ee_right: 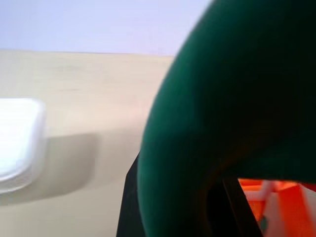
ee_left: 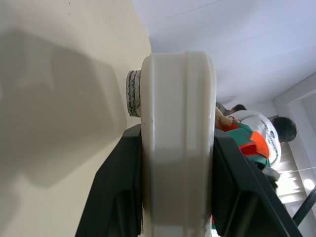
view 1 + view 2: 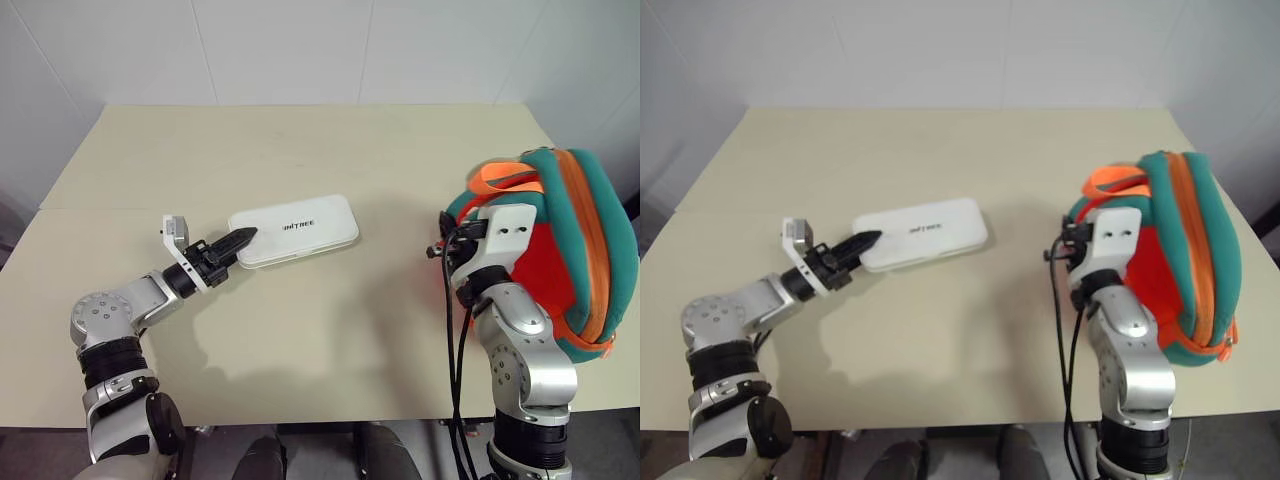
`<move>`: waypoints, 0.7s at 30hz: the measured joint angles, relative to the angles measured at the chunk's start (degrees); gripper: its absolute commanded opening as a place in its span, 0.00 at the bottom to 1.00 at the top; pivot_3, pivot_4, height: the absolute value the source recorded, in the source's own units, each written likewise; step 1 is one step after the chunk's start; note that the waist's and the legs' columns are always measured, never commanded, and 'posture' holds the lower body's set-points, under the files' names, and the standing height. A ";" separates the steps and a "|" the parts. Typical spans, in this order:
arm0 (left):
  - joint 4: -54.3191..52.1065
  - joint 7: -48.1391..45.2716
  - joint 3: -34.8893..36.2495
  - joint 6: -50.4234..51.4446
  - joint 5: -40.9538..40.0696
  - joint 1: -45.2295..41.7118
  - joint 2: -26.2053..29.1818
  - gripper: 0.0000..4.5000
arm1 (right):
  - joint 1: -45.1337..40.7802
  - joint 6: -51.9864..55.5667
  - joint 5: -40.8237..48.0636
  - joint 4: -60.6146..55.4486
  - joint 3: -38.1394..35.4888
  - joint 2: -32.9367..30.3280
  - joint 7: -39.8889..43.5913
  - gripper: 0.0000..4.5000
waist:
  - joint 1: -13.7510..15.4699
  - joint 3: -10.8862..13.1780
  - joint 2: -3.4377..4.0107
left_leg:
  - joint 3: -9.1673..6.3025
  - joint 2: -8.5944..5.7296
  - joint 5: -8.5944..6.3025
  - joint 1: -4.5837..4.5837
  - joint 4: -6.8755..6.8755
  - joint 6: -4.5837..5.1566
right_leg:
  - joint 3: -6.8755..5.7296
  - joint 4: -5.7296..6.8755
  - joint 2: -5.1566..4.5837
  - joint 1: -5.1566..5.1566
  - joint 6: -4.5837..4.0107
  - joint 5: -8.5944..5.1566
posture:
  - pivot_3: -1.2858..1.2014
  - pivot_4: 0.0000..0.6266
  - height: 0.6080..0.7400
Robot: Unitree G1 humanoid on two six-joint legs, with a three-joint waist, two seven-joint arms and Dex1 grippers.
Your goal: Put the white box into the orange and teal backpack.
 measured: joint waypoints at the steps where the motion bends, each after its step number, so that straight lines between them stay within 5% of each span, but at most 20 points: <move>1: 0.53 -0.01 0.14 -0.27 -0.01 -0.16 0.40 0.29 | -0.69 1.26 1.28 -0.75 0.43 -0.79 1.25 0.11 | 0.02 0.00 0.00 | 0.00 0.00 -0.05 0.00 0.00 0.09 | 0.00 0.00 0.00 0.00 0.00 0.00 | 0.52 0.24 1.00; 21: 10.20 -7.21 -3.33 -5.40 2.38 -4.16 10.78 0.29 | -14.94 16.06 31.71 -7.92 4.08 -19.44 25.17 0.11 | 0.11 0.01 0.00 | 0.03 0.01 -0.05 -0.12 -0.29 0.07 | -0.03 -0.15 -0.02 -0.10 0.01 0.00 | 0.52 0.24 1.00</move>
